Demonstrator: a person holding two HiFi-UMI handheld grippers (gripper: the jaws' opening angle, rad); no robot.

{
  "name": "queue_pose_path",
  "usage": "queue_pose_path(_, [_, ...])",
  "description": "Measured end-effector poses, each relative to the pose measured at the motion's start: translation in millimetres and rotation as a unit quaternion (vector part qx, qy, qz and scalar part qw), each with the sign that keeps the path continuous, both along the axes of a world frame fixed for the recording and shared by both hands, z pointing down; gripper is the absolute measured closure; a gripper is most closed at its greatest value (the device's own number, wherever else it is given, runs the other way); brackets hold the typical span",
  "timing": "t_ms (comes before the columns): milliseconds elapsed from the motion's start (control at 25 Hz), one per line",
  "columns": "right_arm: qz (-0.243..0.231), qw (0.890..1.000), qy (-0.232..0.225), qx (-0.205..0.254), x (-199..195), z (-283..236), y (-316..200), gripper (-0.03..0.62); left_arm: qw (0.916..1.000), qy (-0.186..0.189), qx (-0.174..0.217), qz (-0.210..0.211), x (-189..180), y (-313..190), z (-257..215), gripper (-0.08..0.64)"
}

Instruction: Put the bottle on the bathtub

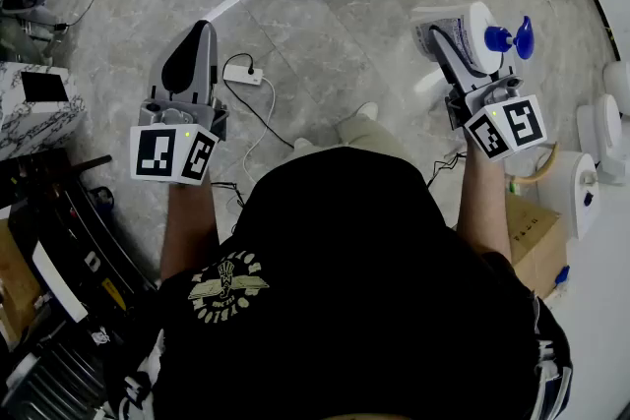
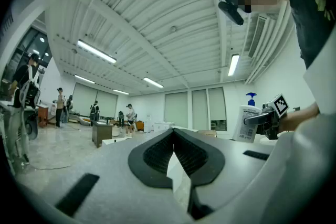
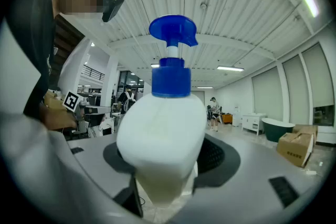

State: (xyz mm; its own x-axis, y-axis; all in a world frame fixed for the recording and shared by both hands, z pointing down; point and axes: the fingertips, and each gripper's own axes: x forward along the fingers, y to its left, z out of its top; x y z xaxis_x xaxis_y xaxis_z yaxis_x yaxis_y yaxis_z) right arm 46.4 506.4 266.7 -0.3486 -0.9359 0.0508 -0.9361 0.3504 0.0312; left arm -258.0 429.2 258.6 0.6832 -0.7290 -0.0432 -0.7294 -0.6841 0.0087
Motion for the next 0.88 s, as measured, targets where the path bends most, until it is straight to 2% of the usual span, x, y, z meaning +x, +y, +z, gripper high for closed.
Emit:
queue_pose_path(320, [-0.018,1.0,-0.02,-0.011,1,10,-17,0.328,0.9995,0.002,-0.023,-0.024,-5,-16,13,0.551])
queue_pose_path(680, [-0.024,0.999,-0.045,-0.003,23,13,-87,0.327,0.9982,-0.02,-0.028,-0.049,-3,-71,15,0.551])
queue_pose_path(880, [-0.047,0.998,-0.036,-0.014,29,17,-128,0.327,0.9975,-0.017,-0.03,-0.061,8,-108,18,0.551])
